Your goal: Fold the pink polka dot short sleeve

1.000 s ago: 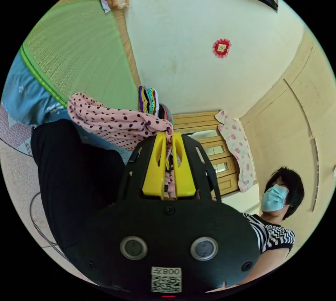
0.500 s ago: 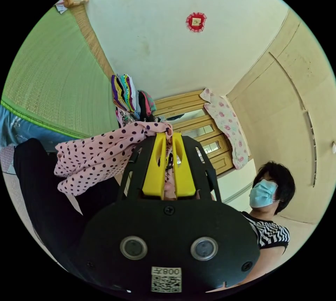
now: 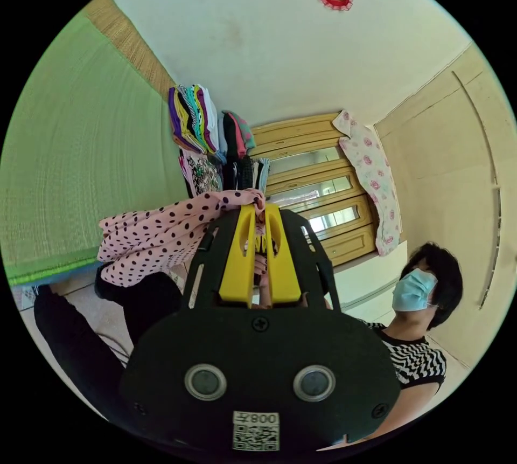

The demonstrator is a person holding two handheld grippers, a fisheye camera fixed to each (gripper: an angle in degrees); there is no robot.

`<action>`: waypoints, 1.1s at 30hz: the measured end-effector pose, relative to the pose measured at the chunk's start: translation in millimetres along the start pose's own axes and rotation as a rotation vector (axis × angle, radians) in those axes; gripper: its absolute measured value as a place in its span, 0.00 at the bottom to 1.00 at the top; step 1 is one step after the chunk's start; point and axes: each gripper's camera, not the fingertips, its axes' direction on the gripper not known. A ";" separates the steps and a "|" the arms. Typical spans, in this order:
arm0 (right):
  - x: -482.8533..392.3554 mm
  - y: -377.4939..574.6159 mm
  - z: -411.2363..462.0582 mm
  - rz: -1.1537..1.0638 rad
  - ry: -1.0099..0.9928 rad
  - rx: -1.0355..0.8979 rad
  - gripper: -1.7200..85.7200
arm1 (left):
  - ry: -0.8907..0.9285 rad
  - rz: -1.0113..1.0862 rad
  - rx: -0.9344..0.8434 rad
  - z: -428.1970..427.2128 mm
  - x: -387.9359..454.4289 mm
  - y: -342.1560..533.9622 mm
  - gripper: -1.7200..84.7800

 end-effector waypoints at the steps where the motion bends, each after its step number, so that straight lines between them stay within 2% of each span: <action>1: 7.2 -12.8 -3.6 0.003 0.009 0.001 0.03 | -0.002 -0.005 -0.011 20.1 -7.4 -37.9 0.05; 10: 102.0 -285.5 -33.5 -0.045 0.151 -0.023 0.03 | 0.077 0.017 -0.013 182.6 -54.3 -371.4 0.05; 14: 117.4 -438.2 -41.4 -0.066 0.175 -0.005 0.03 | 0.023 0.115 0.024 260.4 -17.1 -530.0 0.05; 20: 78.0 -625.8 -78.1 -0.157 0.177 0.027 0.03 | -0.050 0.311 0.052 384.9 79.8 -722.2 0.05; 25: 65.7 -693.7 -141.1 -0.198 0.277 0.069 0.03 | -0.071 0.410 -0.009 506.0 115.8 -808.3 0.06; 28: 98.8 -694.7 -188.2 -0.148 0.379 0.062 0.03 | -0.110 0.408 -0.095 586.1 94.3 -825.9 0.06; 33: 235.1 -645.1 -270.2 0.178 0.491 0.039 0.03 | -0.218 0.181 -0.310 705.7 -6.7 -806.5 0.06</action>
